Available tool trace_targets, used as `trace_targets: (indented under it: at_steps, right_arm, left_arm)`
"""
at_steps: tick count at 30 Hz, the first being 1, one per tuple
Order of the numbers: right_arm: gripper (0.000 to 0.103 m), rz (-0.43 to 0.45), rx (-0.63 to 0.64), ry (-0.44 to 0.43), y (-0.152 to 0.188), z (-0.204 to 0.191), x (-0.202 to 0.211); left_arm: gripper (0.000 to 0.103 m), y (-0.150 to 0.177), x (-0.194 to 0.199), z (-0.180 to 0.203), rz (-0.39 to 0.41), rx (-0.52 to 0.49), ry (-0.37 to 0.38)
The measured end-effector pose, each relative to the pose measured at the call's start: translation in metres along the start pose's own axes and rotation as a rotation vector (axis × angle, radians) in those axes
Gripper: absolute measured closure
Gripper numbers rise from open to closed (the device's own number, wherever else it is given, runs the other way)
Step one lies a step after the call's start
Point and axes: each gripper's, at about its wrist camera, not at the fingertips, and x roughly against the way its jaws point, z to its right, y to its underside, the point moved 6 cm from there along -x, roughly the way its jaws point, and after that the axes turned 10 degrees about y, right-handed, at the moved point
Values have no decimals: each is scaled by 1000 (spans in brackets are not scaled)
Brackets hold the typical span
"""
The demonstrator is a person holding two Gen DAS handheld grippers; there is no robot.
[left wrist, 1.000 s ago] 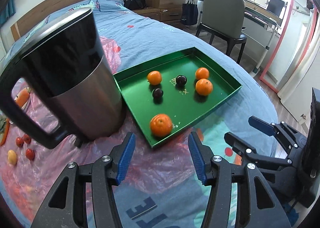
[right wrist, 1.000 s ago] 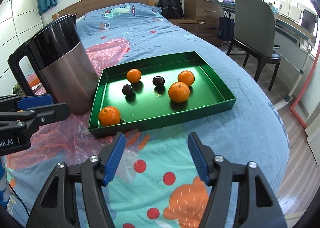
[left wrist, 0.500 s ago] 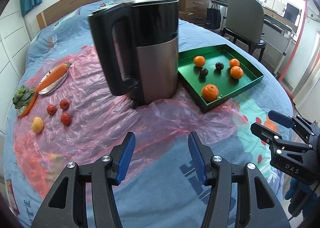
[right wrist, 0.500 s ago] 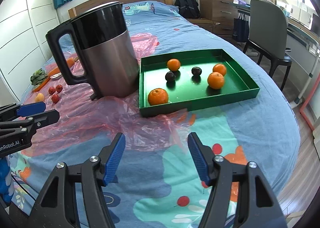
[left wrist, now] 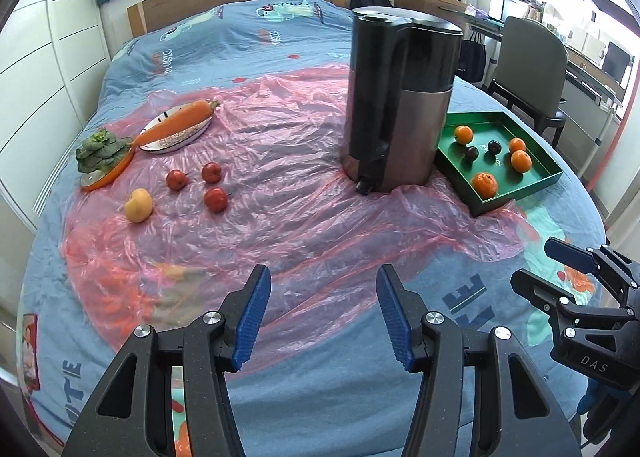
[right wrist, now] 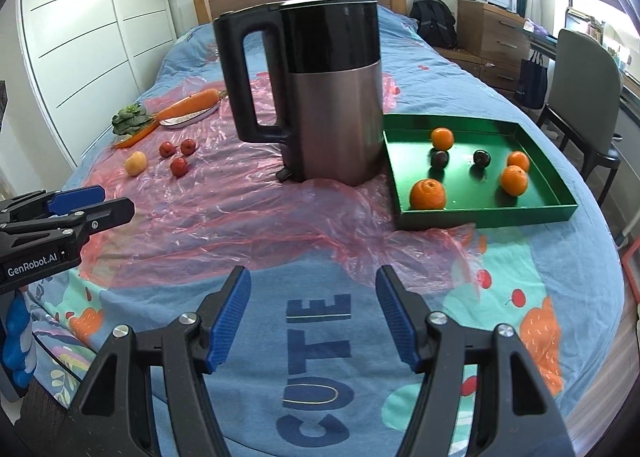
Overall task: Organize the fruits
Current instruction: 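Withdraw both open grippers from the tray back toward the fruits, then grasp the yellow pear with the left gripper while the right grasps a red tomato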
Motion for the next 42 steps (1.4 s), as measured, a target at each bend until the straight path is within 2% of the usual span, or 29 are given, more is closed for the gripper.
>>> trace_targets:
  at_steps: [11, 22, 34, 42]
  right_arm:
    - [2, -9, 137, -70, 0, -72, -1]
    - [1, -19, 203, -129, -10, -130, -17]
    - [1, -18, 253, -194, -45, -189, -60]
    - [1, -31, 238, -231, -68, -217, -104]
  left_arm:
    - [54, 13, 14, -62, 34, 107, -56]
    - [49, 23, 14, -136, 61, 182, -142]
    - [48, 22, -3, -221, 81, 304, -185]
    - [48, 6, -24, -271, 108, 378, -199]
